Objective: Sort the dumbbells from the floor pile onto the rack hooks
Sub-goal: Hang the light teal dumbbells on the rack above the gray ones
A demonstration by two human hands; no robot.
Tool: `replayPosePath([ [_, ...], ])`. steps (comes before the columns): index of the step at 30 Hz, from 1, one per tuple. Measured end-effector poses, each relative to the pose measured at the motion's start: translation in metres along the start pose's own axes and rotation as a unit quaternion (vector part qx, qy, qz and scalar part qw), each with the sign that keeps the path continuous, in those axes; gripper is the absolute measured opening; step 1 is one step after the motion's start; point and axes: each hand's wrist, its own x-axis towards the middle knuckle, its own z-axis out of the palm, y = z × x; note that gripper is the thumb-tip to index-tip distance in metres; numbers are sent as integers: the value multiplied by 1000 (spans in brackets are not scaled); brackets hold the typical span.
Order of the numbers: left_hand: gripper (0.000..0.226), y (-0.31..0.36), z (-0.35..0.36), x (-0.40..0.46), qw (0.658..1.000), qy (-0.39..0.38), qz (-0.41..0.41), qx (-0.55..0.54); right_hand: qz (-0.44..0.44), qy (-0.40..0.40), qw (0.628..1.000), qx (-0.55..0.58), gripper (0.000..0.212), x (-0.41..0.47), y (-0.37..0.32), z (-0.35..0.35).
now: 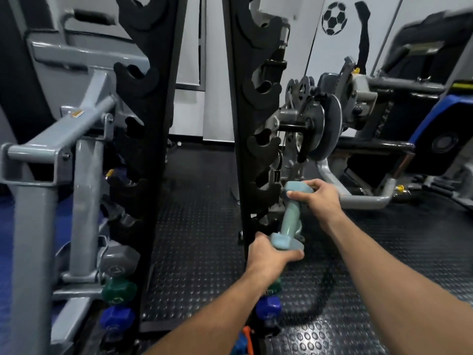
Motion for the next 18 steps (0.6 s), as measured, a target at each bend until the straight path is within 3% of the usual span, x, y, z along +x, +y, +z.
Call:
replayPosePath([
  [4, 61, -1, 8, 5, 987, -10, -47, -153, 38, -70, 995, 60, 17, 19, -2, 9],
  [8, 56, 2, 15, 7, 972, -18, -69, -222, 69, -97, 992, 46, 22, 38, 0, 19],
  [13, 61, 11, 17, 16, 966, 3, -96, -240, 91, -42, 994, 42, 6, 61, 12, 27],
  [18, 54, 22, 18, 30, 956, 19, -119, -267, 70, -41, 996, 26, 12, 81, 13, 39],
])
